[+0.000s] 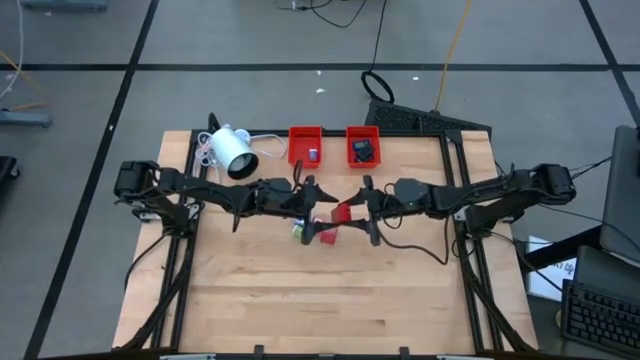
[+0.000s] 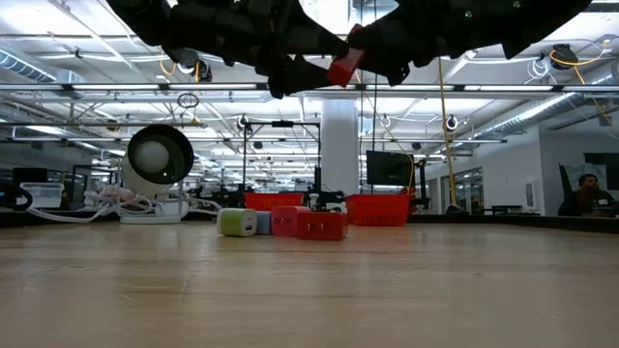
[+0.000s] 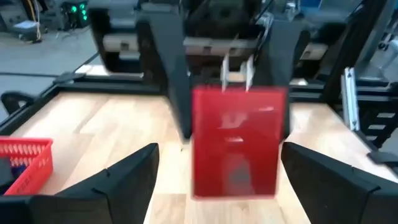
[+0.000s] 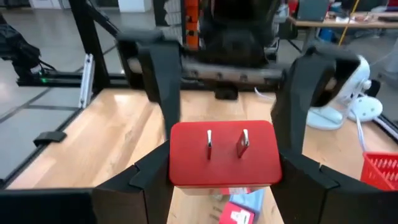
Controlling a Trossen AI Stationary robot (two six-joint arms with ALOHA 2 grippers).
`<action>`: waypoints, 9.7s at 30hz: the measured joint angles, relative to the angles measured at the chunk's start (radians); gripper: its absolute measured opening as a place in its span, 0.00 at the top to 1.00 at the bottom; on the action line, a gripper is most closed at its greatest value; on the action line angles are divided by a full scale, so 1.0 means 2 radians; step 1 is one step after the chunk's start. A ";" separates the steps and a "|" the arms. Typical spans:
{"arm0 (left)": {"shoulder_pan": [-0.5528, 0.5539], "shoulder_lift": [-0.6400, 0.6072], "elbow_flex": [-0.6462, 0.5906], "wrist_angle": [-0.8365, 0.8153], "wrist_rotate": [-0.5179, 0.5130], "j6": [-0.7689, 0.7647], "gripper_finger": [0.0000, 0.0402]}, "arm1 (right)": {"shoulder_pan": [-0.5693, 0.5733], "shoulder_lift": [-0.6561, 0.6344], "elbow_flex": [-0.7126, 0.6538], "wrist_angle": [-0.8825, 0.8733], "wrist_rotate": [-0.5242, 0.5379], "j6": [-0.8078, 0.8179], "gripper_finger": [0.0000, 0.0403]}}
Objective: Pick & Place Office items
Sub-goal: Put the bottom red charger adapter into the left red bin, then put the right red charger adapter into the left red bin
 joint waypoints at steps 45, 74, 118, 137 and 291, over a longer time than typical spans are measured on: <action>0.026 -0.003 0.000 0.033 0.043 -0.008 0.47 | -0.001 -0.035 0.002 -0.067 -0.010 0.017 0.34; 0.032 0.067 0.000 0.236 0.100 0.000 0.47 | -0.008 -0.080 -0.071 0.018 0.014 0.030 0.38; 0.047 0.125 0.000 0.414 0.146 -0.054 0.47 | 0.031 -0.063 -0.070 0.157 0.093 -0.025 0.38; 0.046 0.124 0.000 0.424 0.150 -0.047 0.47 | 0.030 0.006 -0.070 0.242 0.079 -0.045 0.38; 0.030 -0.021 0.000 -0.027 0.031 -0.018 0.25 | 0.053 0.020 -0.070 -0.363 0.037 0.028 0.48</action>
